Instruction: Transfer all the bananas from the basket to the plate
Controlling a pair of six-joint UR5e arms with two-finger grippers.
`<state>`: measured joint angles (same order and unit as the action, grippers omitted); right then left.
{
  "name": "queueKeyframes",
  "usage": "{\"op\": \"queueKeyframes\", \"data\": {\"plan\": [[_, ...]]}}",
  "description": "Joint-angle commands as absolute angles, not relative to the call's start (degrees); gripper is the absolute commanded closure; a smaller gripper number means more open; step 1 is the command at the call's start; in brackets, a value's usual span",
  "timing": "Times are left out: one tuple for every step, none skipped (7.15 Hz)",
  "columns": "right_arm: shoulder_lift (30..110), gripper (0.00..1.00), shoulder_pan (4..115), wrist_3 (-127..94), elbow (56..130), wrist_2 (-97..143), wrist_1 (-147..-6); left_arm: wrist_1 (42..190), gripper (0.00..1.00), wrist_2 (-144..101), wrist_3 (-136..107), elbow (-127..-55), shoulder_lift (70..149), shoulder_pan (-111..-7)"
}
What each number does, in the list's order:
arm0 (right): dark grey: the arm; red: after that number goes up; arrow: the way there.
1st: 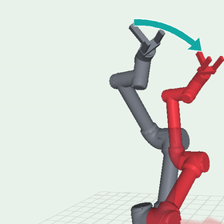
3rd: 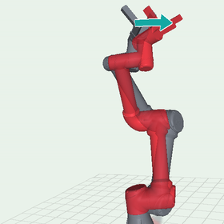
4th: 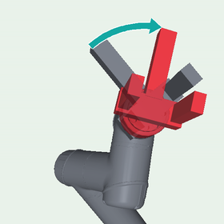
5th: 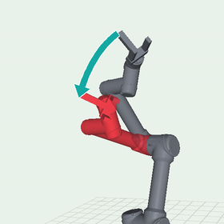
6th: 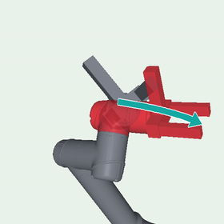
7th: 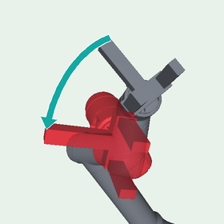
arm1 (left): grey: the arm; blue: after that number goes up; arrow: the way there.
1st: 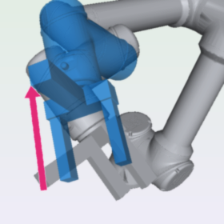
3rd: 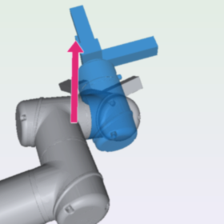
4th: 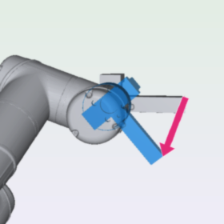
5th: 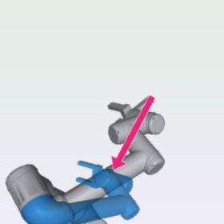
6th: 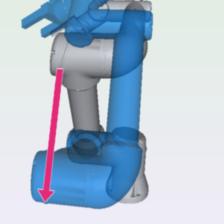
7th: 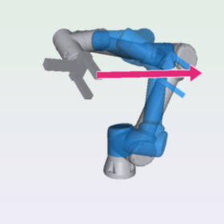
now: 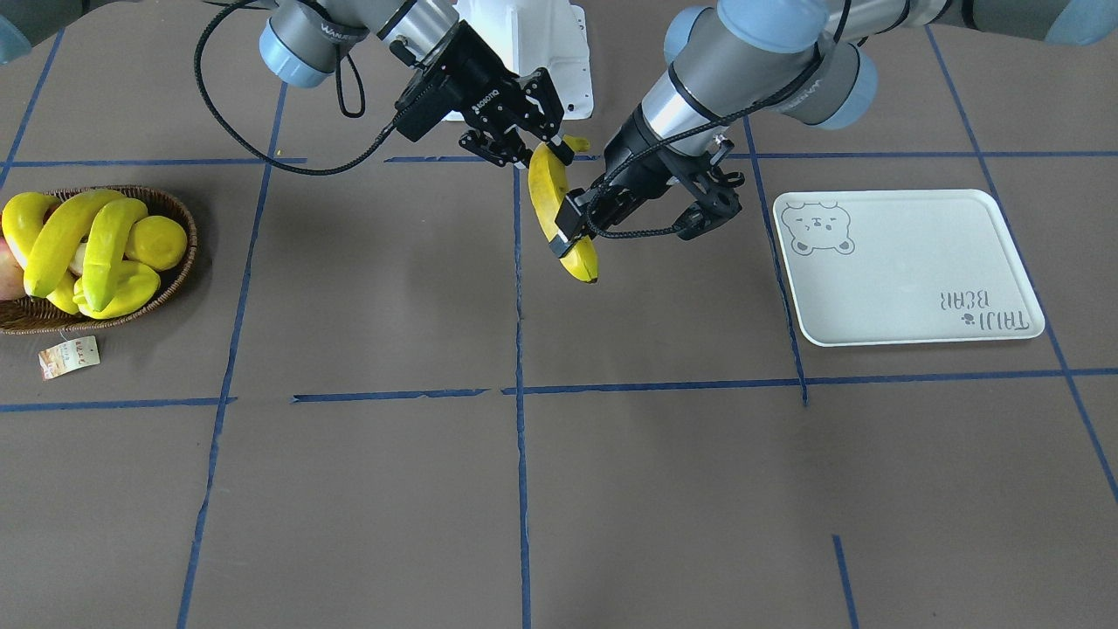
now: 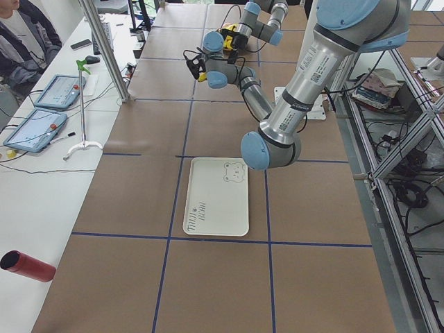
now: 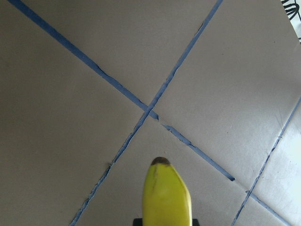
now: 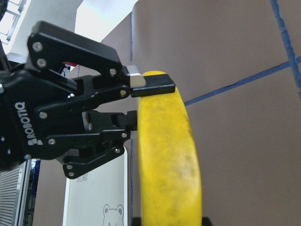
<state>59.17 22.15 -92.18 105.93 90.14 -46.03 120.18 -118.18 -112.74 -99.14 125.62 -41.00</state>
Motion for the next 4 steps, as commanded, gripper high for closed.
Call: {"op": "queueKeyframes", "data": {"plan": [[59.15, 0.0, 22.85, -92.46, 106.0, 90.09, -46.23, 120.23, 1.0, -118.47, -112.59, -99.58, 125.16, -42.0], [59.15, 0.0, 23.37, -92.46, 106.0, 90.17, -46.75, 120.23, 1.0, -118.56, -111.46, -100.1, 123.59, -42.71], [59.15, 0.0, 24.51, -92.37, 106.0, 90.7, -47.8, 120.15, 1.0, -118.65, -108.4, -100.28, 121.4, -44.02], [59.15, 0.0, 26.17, -92.11, 106.17, 91.31, -53.29, 120.15, 1.0, -120.13, -105.5, -100.28, 118.24, -45.95]]}}
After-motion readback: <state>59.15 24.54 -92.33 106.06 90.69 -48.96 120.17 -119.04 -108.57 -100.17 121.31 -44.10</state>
